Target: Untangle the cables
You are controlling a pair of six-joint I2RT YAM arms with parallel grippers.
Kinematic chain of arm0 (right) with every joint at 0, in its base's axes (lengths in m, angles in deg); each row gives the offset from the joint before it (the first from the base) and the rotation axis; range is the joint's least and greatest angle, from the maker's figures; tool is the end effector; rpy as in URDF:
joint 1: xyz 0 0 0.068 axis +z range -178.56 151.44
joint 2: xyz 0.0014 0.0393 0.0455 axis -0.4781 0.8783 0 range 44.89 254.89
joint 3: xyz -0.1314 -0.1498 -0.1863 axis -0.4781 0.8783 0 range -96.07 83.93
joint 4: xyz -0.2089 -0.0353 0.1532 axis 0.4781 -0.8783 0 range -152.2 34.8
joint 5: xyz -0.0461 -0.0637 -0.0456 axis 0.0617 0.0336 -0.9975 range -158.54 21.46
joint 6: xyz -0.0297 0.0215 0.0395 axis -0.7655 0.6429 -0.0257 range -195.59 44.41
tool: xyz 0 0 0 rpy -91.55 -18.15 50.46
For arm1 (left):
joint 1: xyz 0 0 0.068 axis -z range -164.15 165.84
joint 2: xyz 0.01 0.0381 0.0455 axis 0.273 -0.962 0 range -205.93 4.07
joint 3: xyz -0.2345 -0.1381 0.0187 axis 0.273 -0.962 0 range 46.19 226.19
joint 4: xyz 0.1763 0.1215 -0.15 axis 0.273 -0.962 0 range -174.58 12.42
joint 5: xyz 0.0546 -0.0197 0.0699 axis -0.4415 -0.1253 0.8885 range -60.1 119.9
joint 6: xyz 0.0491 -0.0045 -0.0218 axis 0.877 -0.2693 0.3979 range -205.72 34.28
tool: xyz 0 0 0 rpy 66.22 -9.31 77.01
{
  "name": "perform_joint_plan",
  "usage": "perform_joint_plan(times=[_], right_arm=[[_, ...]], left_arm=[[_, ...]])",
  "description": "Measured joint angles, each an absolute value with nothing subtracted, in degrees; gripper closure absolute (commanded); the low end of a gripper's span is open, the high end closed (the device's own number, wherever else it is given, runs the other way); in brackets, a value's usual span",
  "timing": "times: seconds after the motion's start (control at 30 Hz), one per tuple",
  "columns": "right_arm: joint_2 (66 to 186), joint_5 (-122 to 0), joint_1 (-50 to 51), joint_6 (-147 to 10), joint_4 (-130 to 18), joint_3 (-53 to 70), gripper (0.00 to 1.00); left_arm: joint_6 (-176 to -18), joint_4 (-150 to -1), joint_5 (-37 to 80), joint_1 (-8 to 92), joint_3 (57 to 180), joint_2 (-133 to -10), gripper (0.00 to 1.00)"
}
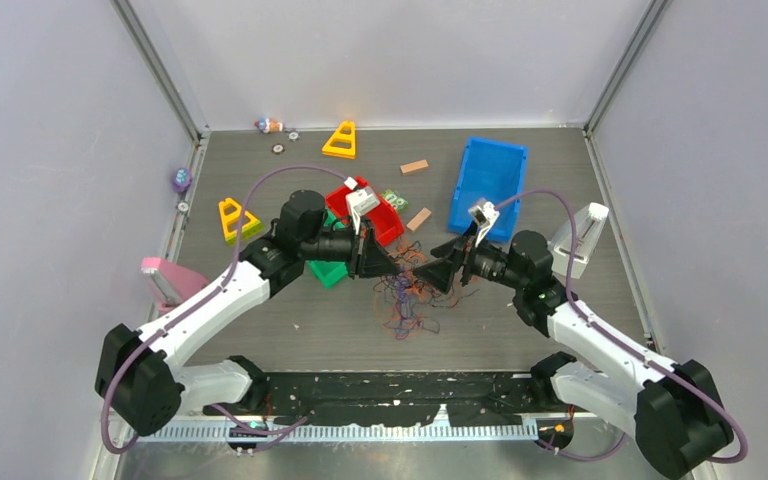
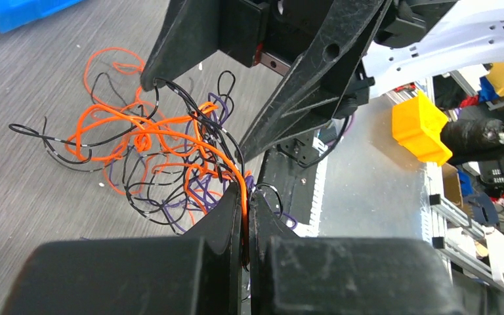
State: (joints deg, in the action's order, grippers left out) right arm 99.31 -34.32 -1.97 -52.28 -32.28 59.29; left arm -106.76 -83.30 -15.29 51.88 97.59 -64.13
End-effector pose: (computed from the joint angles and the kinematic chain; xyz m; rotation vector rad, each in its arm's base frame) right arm 0.1801 0.1126 0.2463 -0.5255 1.7283 1.1385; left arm 0.1997 -0.1765 0.3073 0.8284 1.9487 -1.3969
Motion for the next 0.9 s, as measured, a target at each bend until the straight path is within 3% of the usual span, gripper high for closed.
perform_joint_plan(times=[0.03,0.1,0.13,0.17,0.2,0.27,0.5,0.9], right_arm=[[99.98,-32.92,-1.86,-51.83,-30.73,59.29,0.02],[101.25,-30.56,-1.44,-51.24,-28.11,59.25,0.24],[101.84,-29.64,-1.07,-51.13,-27.14,59.11,0.48],[102.28,-29.23,-0.83,-51.06,-26.64,58.96,0.59],[102.74,-29.1,-0.55,-51.19,-26.47,58.68,0.79],[103.42,-30.06,-0.07,-51.52,-27.12,57.93,0.93],[100.4,-46.08,0.59,-51.58,-35.89,57.21,0.95],[93.34,-94.51,0.33,-42.06,-63.91,55.7,0.95]], left_arm=[[-106.84,-82.9,-15.92,51.9,97.7,-64.4,1.0],[-107.08,-82.22,-16.91,51.99,97.83,-64.92,1.0],[-107.3,-82.01,-17.17,52.01,97.83,-65.12,1.0],[-107.43,-81.92,-17.3,52.05,97.87,-65.31,1.0],[-107.57,-81.87,-17.28,52.12,97.94,-65.45,1.0],[-107.63,-82.05,-16.67,52.18,98.07,-65.51,1.0],[-106.21,-87.73,-1.41,52.16,98.46,-63.85,1.0],[-110.78,-95.16,29.91,49.36,92.08,-54.3,1.0]])
